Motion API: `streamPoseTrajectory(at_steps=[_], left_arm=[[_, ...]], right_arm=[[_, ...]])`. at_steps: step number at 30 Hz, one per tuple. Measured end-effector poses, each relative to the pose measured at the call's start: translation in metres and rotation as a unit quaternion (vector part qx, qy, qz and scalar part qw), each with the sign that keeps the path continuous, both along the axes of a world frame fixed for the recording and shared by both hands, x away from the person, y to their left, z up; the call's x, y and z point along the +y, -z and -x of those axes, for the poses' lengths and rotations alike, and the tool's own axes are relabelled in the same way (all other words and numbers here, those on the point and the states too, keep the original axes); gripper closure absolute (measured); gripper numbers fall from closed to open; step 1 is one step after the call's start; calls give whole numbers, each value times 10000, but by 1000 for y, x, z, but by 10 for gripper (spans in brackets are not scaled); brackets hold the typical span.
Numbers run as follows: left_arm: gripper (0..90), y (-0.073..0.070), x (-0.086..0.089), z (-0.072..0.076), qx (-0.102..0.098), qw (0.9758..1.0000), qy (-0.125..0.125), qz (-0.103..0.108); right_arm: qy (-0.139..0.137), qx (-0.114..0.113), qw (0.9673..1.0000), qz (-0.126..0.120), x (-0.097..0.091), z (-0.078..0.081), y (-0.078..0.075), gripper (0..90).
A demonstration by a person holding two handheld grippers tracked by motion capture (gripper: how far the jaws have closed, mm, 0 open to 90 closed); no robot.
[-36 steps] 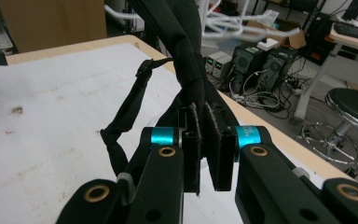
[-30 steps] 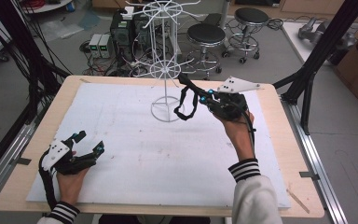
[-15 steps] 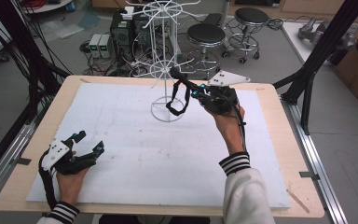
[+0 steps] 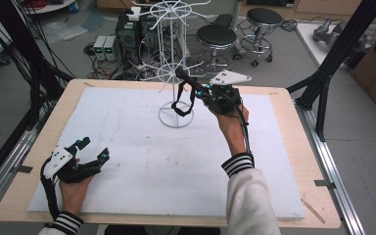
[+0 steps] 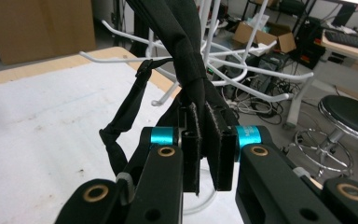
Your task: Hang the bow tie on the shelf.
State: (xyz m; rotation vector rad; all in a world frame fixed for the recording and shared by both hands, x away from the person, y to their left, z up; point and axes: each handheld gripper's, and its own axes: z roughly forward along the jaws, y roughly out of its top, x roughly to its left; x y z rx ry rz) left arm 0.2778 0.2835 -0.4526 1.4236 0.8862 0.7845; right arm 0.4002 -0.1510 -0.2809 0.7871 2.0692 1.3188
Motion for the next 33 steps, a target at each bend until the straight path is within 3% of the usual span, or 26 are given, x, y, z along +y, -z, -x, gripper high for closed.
streamPoseTrajectory(at_steps=[13,33], left_arm=[[168,0,0,0,6,10000,-2,8],[168,0,0,0,4,10000,0,-2]], right_arm=[[240,123,9996,20,6,-11,11,845],[224,299,9993,89,9,-16,22,816]])
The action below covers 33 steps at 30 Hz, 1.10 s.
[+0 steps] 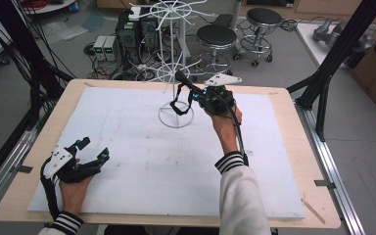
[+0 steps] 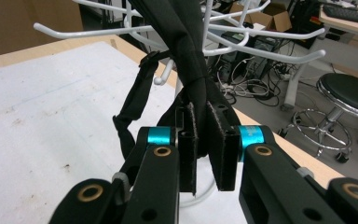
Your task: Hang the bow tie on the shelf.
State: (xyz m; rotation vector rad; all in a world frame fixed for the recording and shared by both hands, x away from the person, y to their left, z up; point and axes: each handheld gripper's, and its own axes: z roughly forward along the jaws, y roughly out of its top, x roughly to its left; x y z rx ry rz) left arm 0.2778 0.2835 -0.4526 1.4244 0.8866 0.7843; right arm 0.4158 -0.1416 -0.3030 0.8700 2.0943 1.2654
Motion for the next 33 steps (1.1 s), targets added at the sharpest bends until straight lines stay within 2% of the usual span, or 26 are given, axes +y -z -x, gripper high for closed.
streamPoseTrajectory(at_steps=[2,4,5,6,9,12,17,21,26,29,33], left_arm=[[168,0,0,0,-4,10000,1,-4],[168,0,0,0,-4,10000,1,-6],[168,0,0,0,-5,10000,-1,-6],[168,0,0,0,-7,10000,6,-13],[168,0,0,0,-10,10000,5,-16],[168,0,0,0,-11,10000,8,-17],[168,0,0,0,-1,10000,-10,-6],[169,0,0,0,2,10000,-20,-17],[169,0,-1,0,9,10000,-20,-15],[169,0,-1,0,0,10000,-14,-59],[169,0,-2,0,-12,10000,-3,-62]], right_arm=[[6,48,10000,71,1,0,1,789],[-15,60,9999,124,1,1,3,706],[-15,60,9999,124,1,1,3,706],[-8,44,9998,169,2,2,3,670],[38,40,9996,259,2,5,4,519],[45,264,9995,167,0,7,6,299],[181,443,9985,249,-10,20,11,120],[215,422,9988,138,-26,32,11,114],[339,244,9985,-352,-57,58,18,113],[373,106,9980,-495,-75,74,29,111],[639,-123,9955,-686,-97,96,52,104]])
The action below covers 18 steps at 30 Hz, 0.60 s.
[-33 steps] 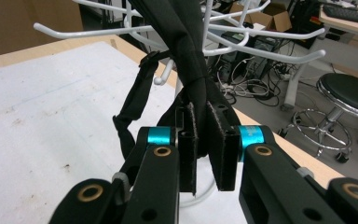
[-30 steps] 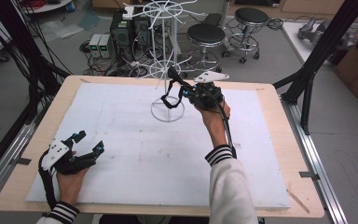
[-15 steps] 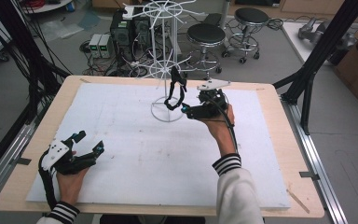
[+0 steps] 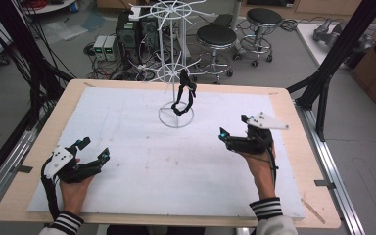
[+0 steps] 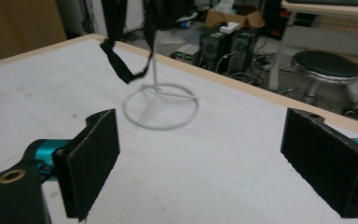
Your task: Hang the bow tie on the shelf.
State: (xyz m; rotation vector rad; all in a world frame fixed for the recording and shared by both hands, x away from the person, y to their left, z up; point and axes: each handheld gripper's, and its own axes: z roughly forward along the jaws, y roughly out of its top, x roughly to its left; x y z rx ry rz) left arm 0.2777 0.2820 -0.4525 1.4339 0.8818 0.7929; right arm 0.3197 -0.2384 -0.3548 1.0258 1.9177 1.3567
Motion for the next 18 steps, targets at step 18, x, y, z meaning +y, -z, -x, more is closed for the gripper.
streamPoseTrajectory(at_steps=[18], left_arm=[[169,0,0,0,-30,10000,5,3]], right_arm=[[936,-845,9915,-330,-34,51,77,105]])
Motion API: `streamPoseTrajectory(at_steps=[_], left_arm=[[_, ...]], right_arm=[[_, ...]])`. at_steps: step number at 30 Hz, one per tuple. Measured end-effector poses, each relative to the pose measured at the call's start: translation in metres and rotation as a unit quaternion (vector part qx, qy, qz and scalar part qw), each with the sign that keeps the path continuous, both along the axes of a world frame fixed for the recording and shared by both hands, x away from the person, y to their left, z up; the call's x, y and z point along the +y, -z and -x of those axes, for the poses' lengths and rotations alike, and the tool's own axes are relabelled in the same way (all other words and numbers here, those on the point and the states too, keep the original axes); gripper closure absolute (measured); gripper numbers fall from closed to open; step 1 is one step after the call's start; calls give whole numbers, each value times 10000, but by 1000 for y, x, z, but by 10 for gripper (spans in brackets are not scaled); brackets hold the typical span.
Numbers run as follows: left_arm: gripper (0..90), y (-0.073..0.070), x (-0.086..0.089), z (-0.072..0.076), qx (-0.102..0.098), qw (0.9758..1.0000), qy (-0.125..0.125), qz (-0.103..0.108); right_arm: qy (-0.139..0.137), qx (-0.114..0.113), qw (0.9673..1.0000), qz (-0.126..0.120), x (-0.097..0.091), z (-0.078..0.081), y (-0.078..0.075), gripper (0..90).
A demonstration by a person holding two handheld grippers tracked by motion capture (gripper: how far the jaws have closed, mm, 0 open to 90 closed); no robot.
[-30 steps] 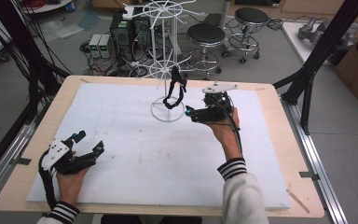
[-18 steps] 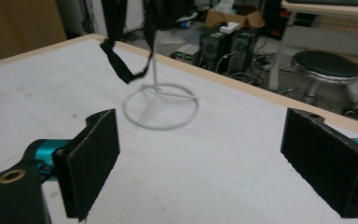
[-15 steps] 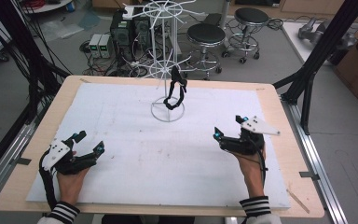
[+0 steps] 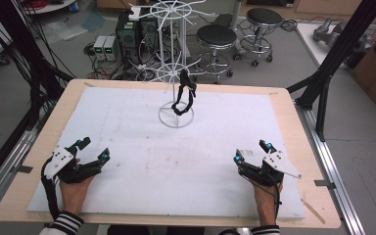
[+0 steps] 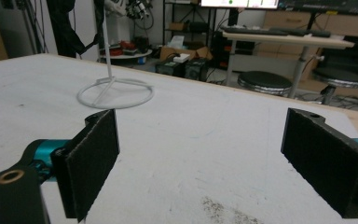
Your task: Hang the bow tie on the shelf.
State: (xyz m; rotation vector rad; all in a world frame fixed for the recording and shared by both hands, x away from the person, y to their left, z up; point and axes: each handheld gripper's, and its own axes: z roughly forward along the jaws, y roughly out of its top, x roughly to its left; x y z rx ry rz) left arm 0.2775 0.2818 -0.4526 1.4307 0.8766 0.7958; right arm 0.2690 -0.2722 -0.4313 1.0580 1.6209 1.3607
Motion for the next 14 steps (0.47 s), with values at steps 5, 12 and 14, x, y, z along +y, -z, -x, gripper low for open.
streamPoseTrajectory(at_steps=[5,12,14], left_arm=[[169,0,0,0,1,10000,2,-4],[169,0,0,1,-19,10000,5,-5],[168,0,0,1,-37,10000,-5,0]], right_arm=[[117,-236,9996,-56,-2,4,9,105],[312,-203,9993,-47,-3,5,20,105],[313,-203,9993,-41,-2,6,21,105]])
